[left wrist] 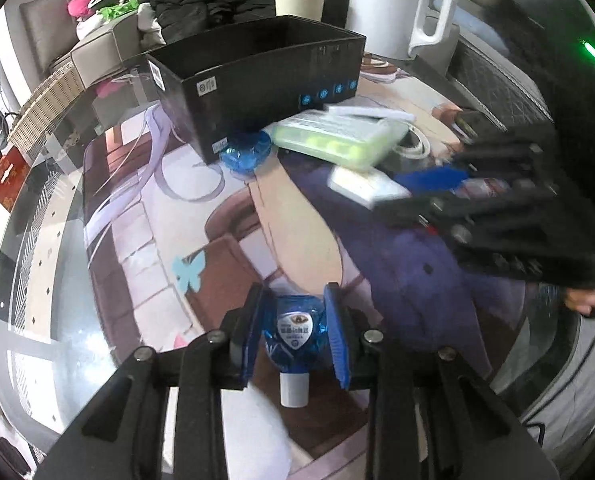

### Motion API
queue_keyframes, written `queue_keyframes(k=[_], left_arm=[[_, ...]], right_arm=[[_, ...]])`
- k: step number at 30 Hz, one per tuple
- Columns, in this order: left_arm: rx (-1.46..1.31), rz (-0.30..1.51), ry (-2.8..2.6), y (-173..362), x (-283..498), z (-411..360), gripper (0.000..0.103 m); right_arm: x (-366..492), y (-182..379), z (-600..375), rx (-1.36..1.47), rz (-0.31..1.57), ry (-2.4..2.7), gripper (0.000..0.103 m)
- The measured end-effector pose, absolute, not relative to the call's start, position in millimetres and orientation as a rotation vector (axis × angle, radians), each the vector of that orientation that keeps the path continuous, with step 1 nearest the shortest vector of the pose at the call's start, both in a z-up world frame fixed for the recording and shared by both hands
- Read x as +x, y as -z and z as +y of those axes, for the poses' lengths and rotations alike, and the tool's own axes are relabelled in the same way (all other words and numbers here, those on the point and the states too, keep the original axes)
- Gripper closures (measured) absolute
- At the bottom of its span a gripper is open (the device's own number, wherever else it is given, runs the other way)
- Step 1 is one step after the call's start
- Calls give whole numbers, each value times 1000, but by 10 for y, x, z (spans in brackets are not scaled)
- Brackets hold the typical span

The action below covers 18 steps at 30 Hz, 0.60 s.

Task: Organize rigid objects
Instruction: 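Lift the blue bottle with the left tool while the right tool grasps the orange-capped glue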

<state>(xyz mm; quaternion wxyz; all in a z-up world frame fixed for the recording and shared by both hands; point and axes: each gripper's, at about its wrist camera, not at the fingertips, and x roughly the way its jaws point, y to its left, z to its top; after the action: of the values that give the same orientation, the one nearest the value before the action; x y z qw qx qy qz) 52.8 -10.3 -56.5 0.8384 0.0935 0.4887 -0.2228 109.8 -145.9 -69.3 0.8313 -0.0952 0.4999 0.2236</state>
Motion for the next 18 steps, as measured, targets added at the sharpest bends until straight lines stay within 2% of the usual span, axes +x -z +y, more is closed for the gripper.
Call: queue_keyframes(k=[11, 14, 15, 18], left_arm=[[222, 1013, 470, 567, 717, -448, 74], [223, 1008, 471, 563, 707, -432, 71], [220, 1009, 470, 565, 700, -415, 69], [217, 1009, 463, 582, 660, -365, 53]], right_arm=[[890, 683, -1873, -187, 1078, -471, 82], [879, 670, -1845, -202, 1060, -471, 76], [874, 670, -1833, -201, 1056, -472, 73], [899, 661, -1780, -209, 1047, -479, 66]])
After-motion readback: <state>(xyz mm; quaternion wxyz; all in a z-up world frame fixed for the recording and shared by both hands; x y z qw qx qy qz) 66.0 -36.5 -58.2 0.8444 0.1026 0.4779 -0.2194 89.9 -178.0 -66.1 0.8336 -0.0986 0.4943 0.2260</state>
